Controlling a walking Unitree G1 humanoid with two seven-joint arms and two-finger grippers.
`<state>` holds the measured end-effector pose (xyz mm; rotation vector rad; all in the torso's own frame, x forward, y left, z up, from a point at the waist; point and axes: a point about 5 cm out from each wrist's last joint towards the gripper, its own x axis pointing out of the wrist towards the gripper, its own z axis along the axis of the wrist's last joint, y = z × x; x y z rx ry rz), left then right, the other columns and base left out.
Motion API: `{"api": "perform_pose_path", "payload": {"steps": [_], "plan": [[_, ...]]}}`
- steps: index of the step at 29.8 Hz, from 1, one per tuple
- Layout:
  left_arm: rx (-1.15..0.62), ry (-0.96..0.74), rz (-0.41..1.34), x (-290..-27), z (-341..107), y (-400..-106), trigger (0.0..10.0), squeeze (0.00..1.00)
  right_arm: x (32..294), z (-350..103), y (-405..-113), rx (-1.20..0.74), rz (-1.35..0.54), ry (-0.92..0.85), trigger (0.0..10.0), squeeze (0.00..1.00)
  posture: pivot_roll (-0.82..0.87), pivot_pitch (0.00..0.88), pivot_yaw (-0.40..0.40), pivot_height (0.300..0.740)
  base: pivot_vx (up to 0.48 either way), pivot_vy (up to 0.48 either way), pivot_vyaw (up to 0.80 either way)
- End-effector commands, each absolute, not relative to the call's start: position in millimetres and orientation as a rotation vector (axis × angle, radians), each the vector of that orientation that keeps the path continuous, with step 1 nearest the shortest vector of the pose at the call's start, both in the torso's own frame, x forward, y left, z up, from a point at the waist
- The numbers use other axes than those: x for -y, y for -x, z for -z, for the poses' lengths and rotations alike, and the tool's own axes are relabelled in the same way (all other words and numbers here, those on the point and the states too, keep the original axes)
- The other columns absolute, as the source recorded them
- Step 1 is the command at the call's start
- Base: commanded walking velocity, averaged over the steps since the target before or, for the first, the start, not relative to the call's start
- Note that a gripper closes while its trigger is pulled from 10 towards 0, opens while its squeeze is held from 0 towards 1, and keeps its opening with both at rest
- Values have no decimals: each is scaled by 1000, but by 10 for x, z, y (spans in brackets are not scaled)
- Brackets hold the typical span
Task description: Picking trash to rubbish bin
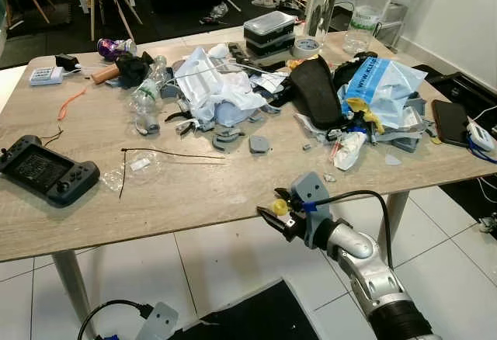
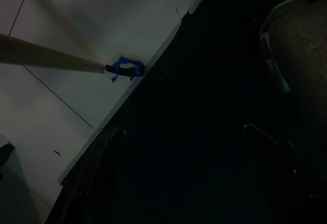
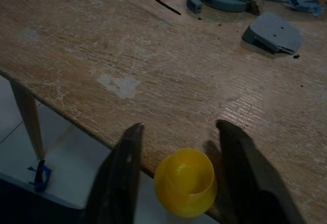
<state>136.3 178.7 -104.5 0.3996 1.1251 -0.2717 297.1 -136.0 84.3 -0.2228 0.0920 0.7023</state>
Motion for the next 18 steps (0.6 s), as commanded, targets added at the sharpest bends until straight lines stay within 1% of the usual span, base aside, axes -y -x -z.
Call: {"api": "perform_pose_path", "payload": {"steps": [1, 16, 18], "plan": [[-1187, -389, 322, -1738, 1108, -1182, 10000, 0, 1390, -716, -2929, -149, -690, 226, 0, 0, -10, 97, 13, 740, 0, 0, 0], [-1187, -383, 320, -1732, 1109, -1183, 10000, 0, 1429, -660, -2948, -168, -665, 246, 0, 0, -7, 100, 13, 740, 0, 0, 0], [-1186, -377, 315, -1732, 1109, -1183, 10000, 0, 1407, -725, -2975, -135, -657, 189, 0, 0, -7, 100, 13, 740, 0, 0, 0]]}}
